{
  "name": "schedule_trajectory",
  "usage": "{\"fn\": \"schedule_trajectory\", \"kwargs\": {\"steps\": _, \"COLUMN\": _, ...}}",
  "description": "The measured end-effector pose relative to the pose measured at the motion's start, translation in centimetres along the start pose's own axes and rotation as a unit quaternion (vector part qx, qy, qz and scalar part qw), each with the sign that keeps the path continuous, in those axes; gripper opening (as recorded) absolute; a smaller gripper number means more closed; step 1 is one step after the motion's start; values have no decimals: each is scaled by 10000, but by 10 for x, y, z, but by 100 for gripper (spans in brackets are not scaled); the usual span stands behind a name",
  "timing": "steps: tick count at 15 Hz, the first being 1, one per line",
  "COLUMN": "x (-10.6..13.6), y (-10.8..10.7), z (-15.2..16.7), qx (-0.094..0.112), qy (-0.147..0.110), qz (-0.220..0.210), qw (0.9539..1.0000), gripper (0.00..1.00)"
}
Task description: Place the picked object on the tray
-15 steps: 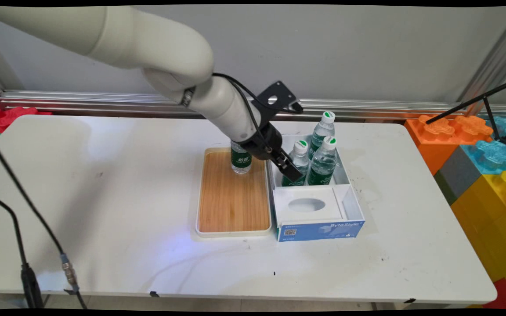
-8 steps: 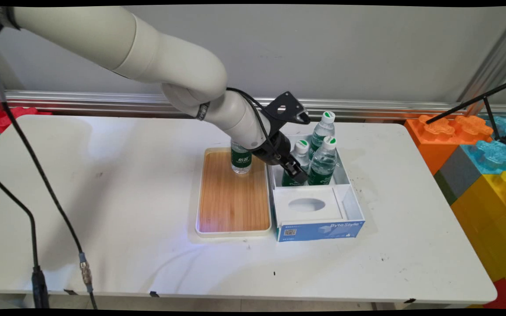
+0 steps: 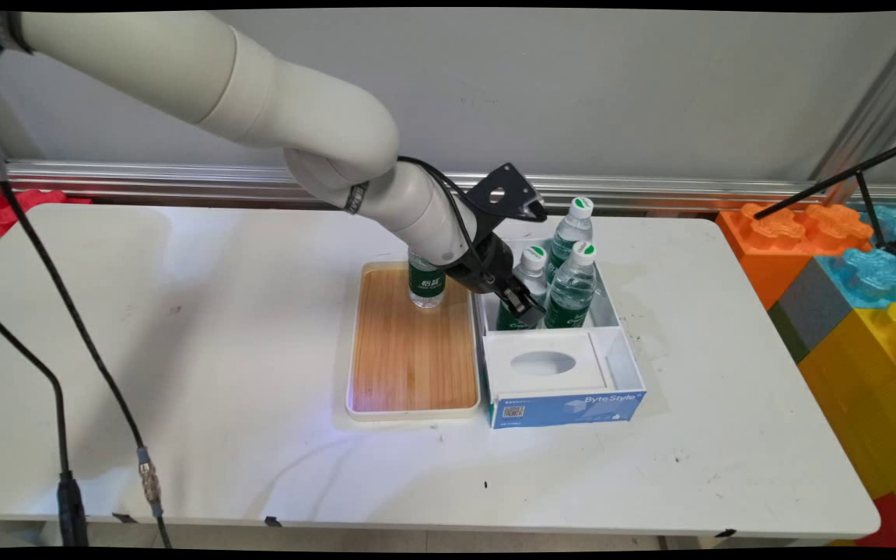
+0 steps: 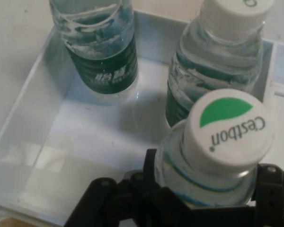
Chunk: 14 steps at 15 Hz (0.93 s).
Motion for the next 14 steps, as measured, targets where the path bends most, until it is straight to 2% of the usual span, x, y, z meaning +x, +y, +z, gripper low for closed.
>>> {"fn": "schedule_trajectory", "kwargs": {"steps": 6, "x": 30, "y": 10, "z": -50, "qx": 114, "qy": 100, "qz": -49, "qw": 9999, "gripper": 0}}
{"fn": "schedule_trajectory", "kwargs": {"steps": 10, "x": 52, "y": 15, "z": -104, "qx": 249, "qy": 131, "qz": -69, "qw": 9996, "gripper": 0}}
{"fn": "schedule_trajectory", "kwargs": {"steps": 14, "x": 50, "y": 10, "z": -146, "qx": 348, "qy": 7, "qz": -69, "qw": 9994, "gripper": 0}}
